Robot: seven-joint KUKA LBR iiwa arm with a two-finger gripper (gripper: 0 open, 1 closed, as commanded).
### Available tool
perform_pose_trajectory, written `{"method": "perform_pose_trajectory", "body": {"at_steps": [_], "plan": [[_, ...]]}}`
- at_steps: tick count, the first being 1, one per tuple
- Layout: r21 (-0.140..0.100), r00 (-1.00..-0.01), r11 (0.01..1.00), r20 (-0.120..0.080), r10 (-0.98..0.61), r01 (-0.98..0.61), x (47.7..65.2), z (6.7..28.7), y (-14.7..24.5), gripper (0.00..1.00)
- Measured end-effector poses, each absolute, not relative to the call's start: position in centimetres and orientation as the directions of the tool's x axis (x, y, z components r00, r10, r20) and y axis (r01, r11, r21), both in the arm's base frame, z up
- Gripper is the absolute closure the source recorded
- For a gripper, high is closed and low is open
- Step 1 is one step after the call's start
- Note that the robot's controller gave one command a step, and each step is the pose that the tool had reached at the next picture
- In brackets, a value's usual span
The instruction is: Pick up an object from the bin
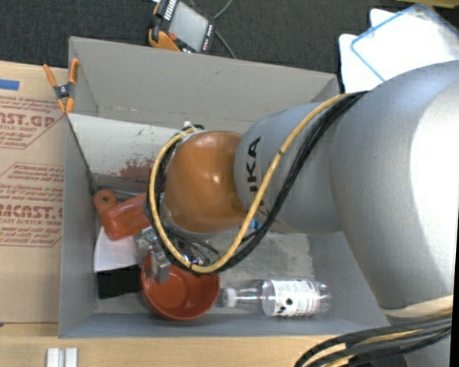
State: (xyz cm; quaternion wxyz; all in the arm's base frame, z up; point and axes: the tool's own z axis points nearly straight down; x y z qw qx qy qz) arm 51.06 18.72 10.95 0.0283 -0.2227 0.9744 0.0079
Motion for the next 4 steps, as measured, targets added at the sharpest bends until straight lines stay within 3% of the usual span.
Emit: {"method": "perform_pose_trajectory", "body": {"at_steps": [1,2,3,4], "plan": [[-0.004,-0.868,0.871,-0.079,-0.49,-0.491,54.6,22.1,20.7,1.0],[0.003,-0.897,0.898,-0.058,-0.438,-0.439,51.1,23.3,19.9,1.0],[0.003,-0.886,0.888,-0.07,-0.458,-0.459,53.4,17.5,22.4,1.0],[-0.009,-0.816,0.818,-0.073,-0.574,-0.575,53.4,18.0,21.8,1.0]]}}
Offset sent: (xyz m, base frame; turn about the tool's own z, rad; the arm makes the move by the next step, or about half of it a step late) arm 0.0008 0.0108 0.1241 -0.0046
